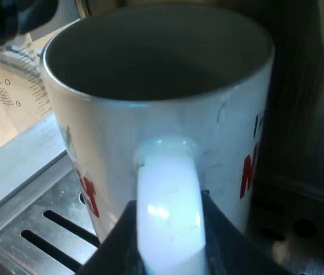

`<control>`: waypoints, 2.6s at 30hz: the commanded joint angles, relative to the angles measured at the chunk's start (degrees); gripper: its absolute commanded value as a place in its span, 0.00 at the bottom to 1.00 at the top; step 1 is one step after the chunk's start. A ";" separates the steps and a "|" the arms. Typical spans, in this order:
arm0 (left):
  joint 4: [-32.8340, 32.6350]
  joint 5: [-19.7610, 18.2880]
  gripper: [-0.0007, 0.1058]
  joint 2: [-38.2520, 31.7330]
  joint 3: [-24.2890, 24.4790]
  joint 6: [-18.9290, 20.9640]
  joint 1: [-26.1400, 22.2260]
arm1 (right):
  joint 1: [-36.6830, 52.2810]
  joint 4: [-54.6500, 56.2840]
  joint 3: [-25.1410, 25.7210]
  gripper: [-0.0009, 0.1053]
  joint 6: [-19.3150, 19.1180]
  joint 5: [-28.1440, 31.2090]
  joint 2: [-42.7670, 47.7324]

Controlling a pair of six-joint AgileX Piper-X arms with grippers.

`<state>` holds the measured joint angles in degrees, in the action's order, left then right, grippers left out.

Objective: Remove mug from coffee machine

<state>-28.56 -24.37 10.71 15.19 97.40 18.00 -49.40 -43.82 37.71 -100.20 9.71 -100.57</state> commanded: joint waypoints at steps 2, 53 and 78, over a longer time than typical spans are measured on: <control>1.01 0.17 0.75 0.09 0.00 -0.02 0.28 | -0.94 2.26 0.55 0.01 -0.35 0.09 2.16; -4.57 -7.68 0.75 -0.02 9.54 4.15 8.93 | -10.97 43.36 -12.66 0.01 2.68 16.22 51.43; -4.05 -8.02 0.75 -0.02 10.44 4.29 12.22 | -10.97 78.12 -10.87 0.01 9.89 22.85 80.78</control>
<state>-33.10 -31.75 10.61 25.31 101.14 30.00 -60.21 35.99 25.58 -90.83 31.39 -20.35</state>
